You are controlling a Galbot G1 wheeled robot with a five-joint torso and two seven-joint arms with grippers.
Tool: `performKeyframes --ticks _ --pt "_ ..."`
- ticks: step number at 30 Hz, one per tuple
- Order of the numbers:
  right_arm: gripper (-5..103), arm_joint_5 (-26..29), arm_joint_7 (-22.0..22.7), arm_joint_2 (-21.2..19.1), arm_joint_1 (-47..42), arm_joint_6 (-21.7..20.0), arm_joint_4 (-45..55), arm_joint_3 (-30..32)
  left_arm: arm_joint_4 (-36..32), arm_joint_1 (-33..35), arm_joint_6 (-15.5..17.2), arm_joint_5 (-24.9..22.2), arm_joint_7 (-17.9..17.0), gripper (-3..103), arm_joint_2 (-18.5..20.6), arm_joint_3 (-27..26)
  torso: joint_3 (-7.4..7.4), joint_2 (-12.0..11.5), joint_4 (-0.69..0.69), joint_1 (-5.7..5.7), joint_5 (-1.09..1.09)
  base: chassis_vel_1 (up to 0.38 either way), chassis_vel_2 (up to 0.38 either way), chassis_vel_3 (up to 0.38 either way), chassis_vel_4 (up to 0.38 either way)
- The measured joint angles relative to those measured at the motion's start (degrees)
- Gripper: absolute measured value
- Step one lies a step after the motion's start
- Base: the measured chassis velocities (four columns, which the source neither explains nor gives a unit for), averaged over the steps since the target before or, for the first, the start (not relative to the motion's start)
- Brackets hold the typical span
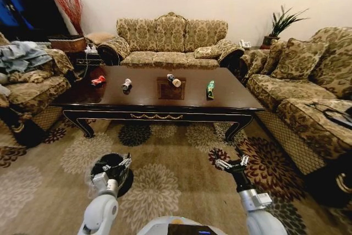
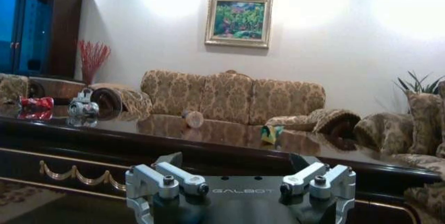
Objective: Move to the front of the table and place the trash on the table into the trash bin.
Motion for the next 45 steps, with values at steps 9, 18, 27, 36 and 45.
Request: performKeyframes --ticks 9,18,27,36,45 --pt "100 0.97 -0.56 0.45 -0.10 2.32 -0.43 -0.27 0.09 0.24 -0.19 1.11 0.21 99 0.05 0.52 0.00 0.00 0.00 0.01 0.01 0.088 0.085 -0.094 -0.098" --pt "100 1.01 -2.68 0.70 -0.55 2.43 -0.38 0.00 0.24 0.11 -0.20 1.36 0.24 99 -0.01 0.73 0.00 0.00 0.01 0.01 -0.01 0.078 0.071 -0.076 -0.063" --pt "100 1.38 -2.76 0.94 -0.56 3.49 -0.86 -0.11 0.42 0.17 -0.19 1.66 0.25 99 -0.19 0.71 0.00 0.00 0.00 0.01 0.03 0.029 0.025 -0.021 -0.024" --pt "100 1.02 -3.64 1.73 -1.13 4.29 -1.28 -0.36 0.61 0.31 -0.48 1.92 0.38 99 -0.54 1.04 0.00 0.00 0.00 0.01 0.03 0.030 0.029 -0.023 -0.024" --pt "100 1.06 -3.53 1.61 -1.02 4.57 -1.47 -0.30 0.72 0.27 -0.64 1.96 0.44 99 -0.58 1.18 0.01 -0.01 0.00 0.02 0.00 0.051 -0.063 -0.068 0.069"
